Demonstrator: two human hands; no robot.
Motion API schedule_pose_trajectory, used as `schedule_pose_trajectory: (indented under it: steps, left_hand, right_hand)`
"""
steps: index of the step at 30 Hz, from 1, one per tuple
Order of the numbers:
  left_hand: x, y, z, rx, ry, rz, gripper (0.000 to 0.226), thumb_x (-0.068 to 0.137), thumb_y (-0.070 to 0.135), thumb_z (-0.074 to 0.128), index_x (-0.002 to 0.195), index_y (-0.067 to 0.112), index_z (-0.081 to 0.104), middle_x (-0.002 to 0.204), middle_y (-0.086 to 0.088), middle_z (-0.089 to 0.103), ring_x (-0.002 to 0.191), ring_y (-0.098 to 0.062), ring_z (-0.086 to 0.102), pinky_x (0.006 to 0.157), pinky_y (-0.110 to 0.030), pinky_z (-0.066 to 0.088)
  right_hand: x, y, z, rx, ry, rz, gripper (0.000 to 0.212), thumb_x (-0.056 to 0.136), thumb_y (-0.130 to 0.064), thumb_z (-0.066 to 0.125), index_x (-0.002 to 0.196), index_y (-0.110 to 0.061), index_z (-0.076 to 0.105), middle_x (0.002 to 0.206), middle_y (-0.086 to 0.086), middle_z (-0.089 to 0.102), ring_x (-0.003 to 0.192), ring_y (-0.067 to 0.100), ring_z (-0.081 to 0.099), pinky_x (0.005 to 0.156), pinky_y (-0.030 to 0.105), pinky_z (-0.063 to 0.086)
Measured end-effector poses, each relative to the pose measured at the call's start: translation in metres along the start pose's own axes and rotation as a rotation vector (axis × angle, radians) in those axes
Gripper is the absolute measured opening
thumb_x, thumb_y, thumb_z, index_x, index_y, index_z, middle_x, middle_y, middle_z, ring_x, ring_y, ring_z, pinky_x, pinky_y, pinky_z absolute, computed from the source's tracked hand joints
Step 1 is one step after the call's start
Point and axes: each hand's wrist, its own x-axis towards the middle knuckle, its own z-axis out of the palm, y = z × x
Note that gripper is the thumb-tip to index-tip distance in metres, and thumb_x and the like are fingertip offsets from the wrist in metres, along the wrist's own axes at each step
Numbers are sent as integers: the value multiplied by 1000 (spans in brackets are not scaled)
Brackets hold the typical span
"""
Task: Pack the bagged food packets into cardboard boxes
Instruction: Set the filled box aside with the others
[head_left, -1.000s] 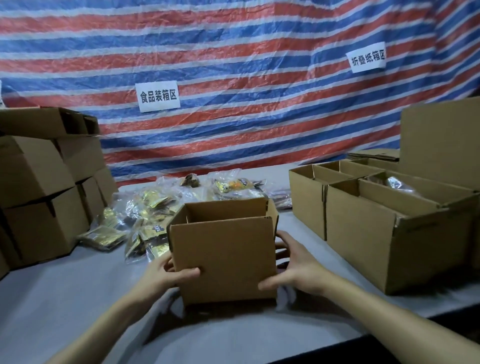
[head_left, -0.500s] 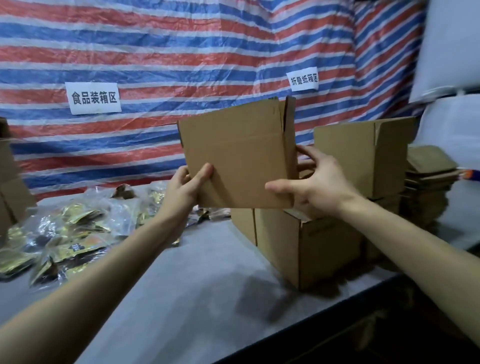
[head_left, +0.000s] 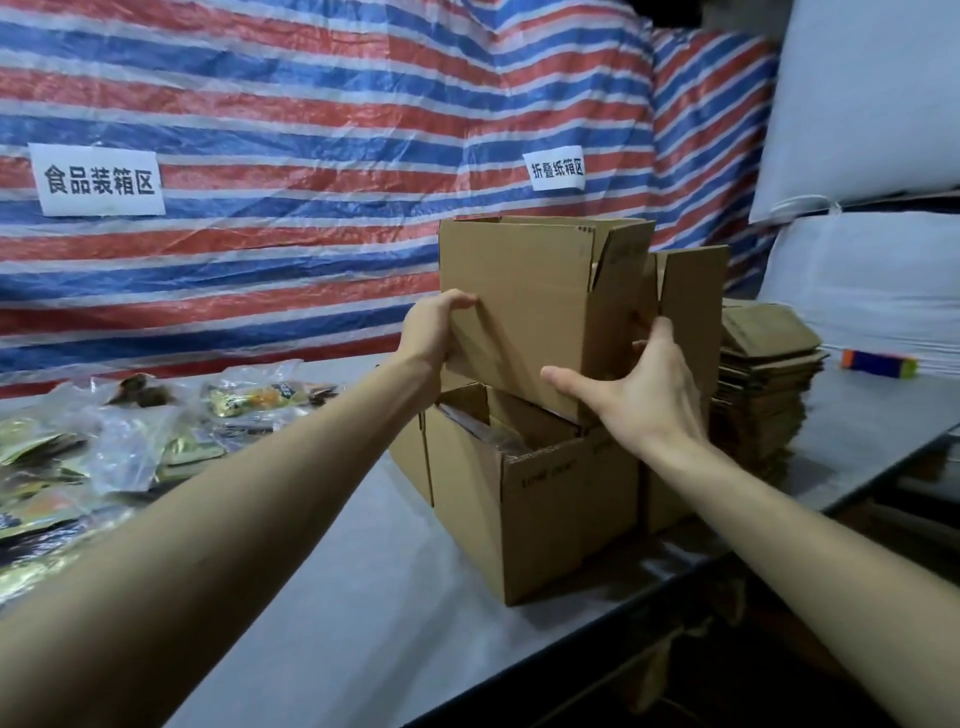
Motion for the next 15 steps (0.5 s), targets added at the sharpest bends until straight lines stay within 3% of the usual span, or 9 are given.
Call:
schedule_pose_trajectory:
  steps: [2, 5, 11, 15]
  left_hand:
    - [4, -4, 4, -16, -6, -44, 32, 92, 31, 59, 121, 17, 58, 121, -8, 61, 112, -25, 56, 95, -40, 48]
    - [10, -8, 11, -48, -6, -45, 17, 93, 30, 55, 106, 20, 59, 112, -7, 62, 103, -23, 56, 82, -34, 47]
    - [19, -14, 31, -49, 0, -50, 11, 93, 31, 51, 96, 22, 55, 93, -3, 57, 84, -18, 52, 65, -32, 40]
    - [26, -20, 40, -51, -16, -64, 17, 95, 34, 48, 98, 19, 55, 93, -5, 57, 84, -19, 52, 66, -32, 40]
  right_hand:
    - [-1, 4, 5, -25, 28, -23, 131, 58, -77, 78, 158, -20, 17, 155, 11, 37, 140, 35, 41, 106, 50, 43]
    - [0, 7, 9, -69, 61, -36, 128, 57, -81, 75, 156, -22, 20, 151, 11, 39, 135, 35, 44, 101, 48, 46]
    - [2, 13, 13, -140, 113, -48, 125, 57, -83, 73, 154, -25, 20, 151, 14, 36, 134, 36, 43, 96, 49, 48]
    - [4, 15, 14, -159, 133, -56, 124, 60, -79, 75, 155, -23, 19, 149, 13, 36, 131, 34, 43, 85, 37, 43]
